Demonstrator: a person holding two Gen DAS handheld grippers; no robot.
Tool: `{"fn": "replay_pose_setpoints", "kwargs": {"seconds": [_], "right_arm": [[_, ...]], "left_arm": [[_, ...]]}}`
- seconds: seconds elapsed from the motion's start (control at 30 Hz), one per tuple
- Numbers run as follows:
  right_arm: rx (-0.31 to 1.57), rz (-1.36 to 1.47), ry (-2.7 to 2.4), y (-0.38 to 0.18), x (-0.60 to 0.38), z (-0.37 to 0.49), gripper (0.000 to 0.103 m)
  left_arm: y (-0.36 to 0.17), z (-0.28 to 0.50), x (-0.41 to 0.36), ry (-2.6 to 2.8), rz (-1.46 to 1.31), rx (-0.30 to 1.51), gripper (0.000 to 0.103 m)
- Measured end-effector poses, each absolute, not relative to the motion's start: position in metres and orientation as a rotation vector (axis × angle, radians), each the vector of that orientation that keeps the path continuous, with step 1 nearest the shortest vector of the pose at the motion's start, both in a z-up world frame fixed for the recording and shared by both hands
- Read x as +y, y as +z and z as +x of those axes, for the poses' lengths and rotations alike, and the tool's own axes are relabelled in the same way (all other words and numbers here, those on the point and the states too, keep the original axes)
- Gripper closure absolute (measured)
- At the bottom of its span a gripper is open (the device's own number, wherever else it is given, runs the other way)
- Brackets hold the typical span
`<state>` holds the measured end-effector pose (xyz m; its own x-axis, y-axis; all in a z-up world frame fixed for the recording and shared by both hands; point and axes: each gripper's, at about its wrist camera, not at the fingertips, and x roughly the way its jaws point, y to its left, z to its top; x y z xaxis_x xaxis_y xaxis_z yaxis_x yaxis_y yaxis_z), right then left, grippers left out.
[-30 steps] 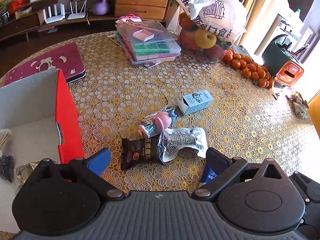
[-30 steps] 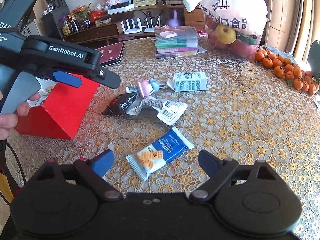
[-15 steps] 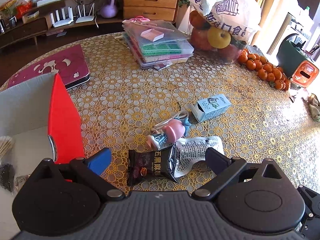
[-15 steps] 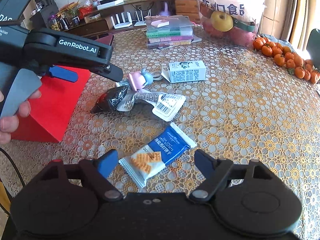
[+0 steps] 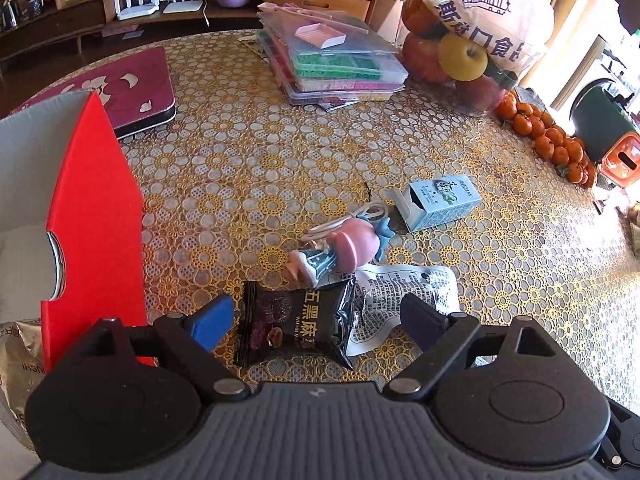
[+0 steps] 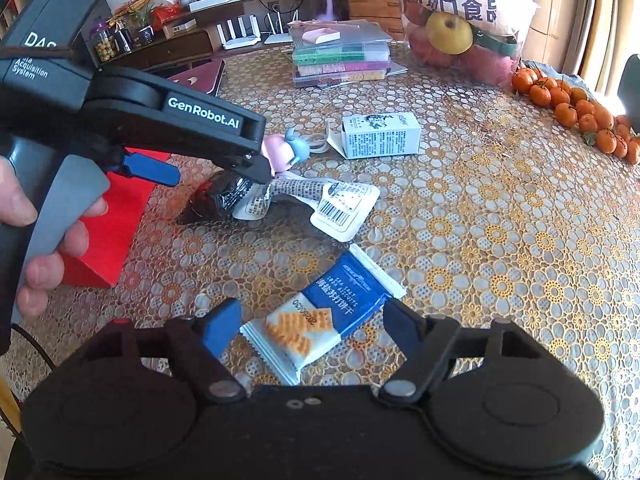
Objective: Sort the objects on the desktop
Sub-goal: 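Grasp the dark snack bag with the left gripper while the right gripper grasps the blue cracker packet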
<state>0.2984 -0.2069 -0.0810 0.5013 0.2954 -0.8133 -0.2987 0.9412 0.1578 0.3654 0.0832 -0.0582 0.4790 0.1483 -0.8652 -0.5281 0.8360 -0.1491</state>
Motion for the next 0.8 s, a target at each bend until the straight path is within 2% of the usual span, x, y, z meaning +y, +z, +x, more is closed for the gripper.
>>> {"fn": "replay_pose_setpoints", "kwargs": {"seconds": [0.37, 0.47, 0.57, 0.7, 0.8], "right_arm": [[1.021, 0.048, 0.318, -0.093, -0.206, 0.308, 0.030], [1.026, 0.044, 0.309, -0.095, -0.203, 0.310, 0.031], [1.023, 0.034, 0.297, -0.096, -0.200, 0.311, 0.032], [1.008, -0.002, 0.284, -0.097, -0.197, 0.311, 0.046], [1.007, -0.010, 0.280, -0.096, -0.199, 0.310, 0.051]], "left_arm": [[-0.074, 0.365, 0.092, 0.447, -0.493, 0.998, 0.012], [-0.077, 0.365, 0.093, 0.447, -0.500, 1.004, 0.020], [-0.080, 0.365, 0.095, 0.452, -0.511, 1.007, 0.021], [-0.081, 0.365, 0.096, 0.454, -0.508, 1.003, 0.025], [-0.080, 0.365, 0.095, 0.460, -0.502, 1.001, 0.027]]}}
